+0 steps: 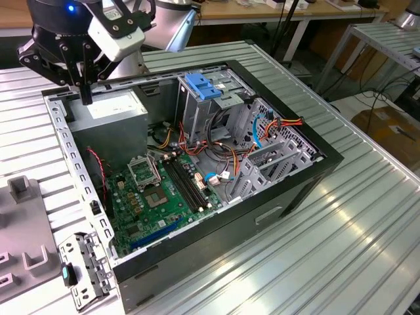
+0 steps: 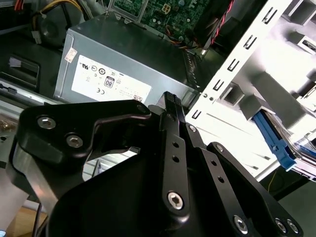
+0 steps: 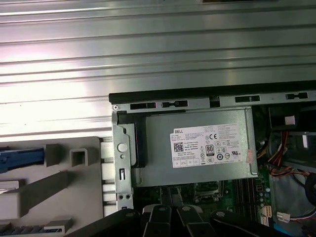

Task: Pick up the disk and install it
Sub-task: 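Reach for the disk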

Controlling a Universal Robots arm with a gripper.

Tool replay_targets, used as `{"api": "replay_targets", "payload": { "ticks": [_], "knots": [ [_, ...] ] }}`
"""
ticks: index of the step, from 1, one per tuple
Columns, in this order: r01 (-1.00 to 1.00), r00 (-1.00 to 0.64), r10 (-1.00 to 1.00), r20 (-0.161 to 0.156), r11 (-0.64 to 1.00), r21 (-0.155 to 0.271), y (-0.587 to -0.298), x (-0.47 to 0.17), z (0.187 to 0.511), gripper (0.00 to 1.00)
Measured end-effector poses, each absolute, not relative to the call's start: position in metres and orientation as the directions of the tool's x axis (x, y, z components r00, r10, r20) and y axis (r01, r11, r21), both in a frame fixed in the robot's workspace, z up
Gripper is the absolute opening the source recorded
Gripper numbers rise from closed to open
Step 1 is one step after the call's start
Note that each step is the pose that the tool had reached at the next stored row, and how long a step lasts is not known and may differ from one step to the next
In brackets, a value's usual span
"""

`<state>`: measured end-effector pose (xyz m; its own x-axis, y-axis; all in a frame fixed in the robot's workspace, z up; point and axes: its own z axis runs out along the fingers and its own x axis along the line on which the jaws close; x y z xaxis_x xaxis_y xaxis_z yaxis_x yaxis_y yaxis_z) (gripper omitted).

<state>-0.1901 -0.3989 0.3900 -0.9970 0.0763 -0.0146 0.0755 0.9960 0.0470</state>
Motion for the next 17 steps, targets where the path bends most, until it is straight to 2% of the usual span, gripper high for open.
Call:
{"api": "replay_targets", "payload": {
  "ticks": [17],
  "knots": [
    [0.076, -0.997, 0.076, -0.014, 0.996, 0.047, -0.399, -0.202, 0.39, 0.11]
  ]
}}
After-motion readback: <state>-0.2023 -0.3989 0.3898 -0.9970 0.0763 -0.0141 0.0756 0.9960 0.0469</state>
